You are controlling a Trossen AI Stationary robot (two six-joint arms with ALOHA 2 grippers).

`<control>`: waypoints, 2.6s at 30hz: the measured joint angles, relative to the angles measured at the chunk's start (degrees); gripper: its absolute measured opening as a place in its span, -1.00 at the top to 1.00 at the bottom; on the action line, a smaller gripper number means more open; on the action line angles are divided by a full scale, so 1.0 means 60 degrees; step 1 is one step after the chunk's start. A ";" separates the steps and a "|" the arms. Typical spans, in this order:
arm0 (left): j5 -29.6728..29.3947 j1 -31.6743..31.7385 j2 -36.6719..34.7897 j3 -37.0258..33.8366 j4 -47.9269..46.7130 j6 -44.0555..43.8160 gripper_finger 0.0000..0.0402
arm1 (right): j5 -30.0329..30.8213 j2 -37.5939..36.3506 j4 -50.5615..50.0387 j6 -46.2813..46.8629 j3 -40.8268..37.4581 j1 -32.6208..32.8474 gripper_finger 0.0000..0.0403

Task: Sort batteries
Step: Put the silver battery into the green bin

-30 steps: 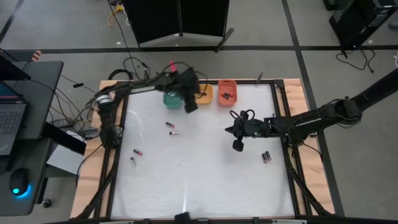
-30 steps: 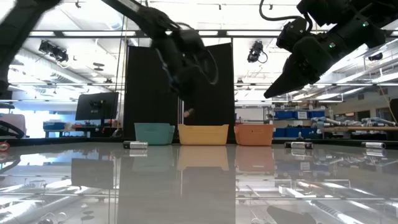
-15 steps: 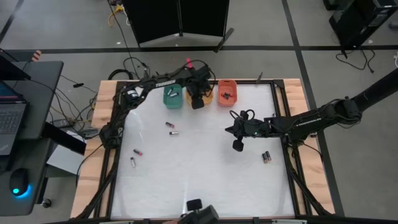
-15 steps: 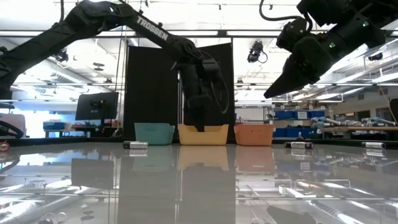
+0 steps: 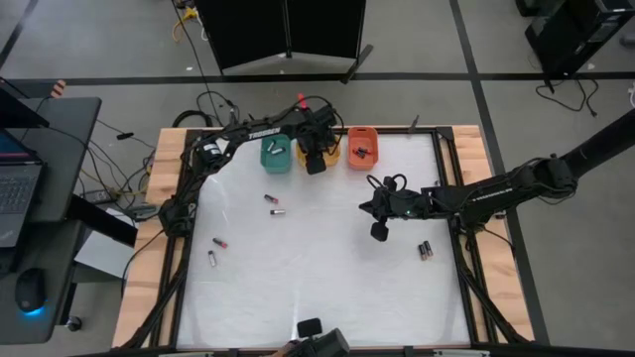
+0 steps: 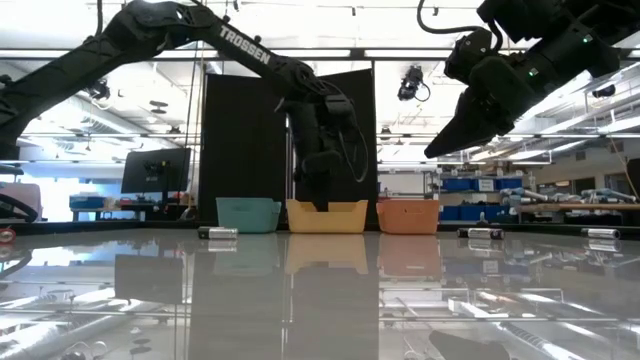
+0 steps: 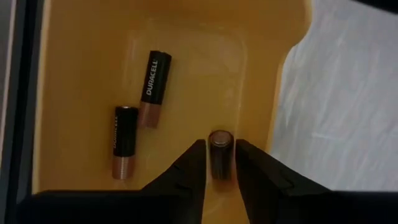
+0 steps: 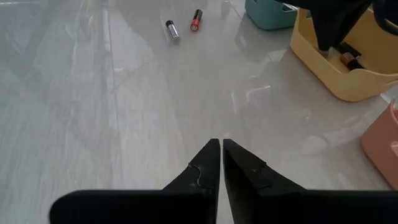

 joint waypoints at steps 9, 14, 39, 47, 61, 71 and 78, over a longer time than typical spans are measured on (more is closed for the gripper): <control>0.0037 -0.0050 -0.0579 -0.0399 0.0672 0.0113 0.45 | -0.0023 0.0000 -0.0112 -0.0058 0.0004 0.0000 0.89; -0.0022 -0.0155 -0.1638 -0.1653 0.2159 0.0164 0.60 | -0.0023 -0.0011 -0.0662 -0.0080 0.0004 0.0000 0.96; 0.0015 -0.1998 -0.9949 -1.4603 1.5383 -0.2238 0.77 | 0.0407 -0.0018 -0.6095 0.2828 0.1093 -0.0347 0.65; 0.0015 -0.2349 -1.0096 -1.5347 1.6427 -0.2539 0.77 | 0.0407 -0.0015 -0.4947 0.3469 -0.0150 -0.1082 0.38; 0.0015 -0.2447 -1.0093 -1.5380 1.6423 -0.2692 0.77 | -0.0281 -0.0004 -0.2395 0.2883 -0.1535 -0.2305 0.26; 0.0015 -0.2447 -1.0089 -1.5380 1.6485 -0.2861 0.77 | -0.0264 -0.0018 -0.1724 0.2782 -0.1945 -0.2557 0.63; 0.0260 -0.2444 -1.0049 -1.5380 1.7106 -0.3593 0.77 | -0.0564 -0.0019 -0.0853 0.2224 -0.1982 -0.2266 0.70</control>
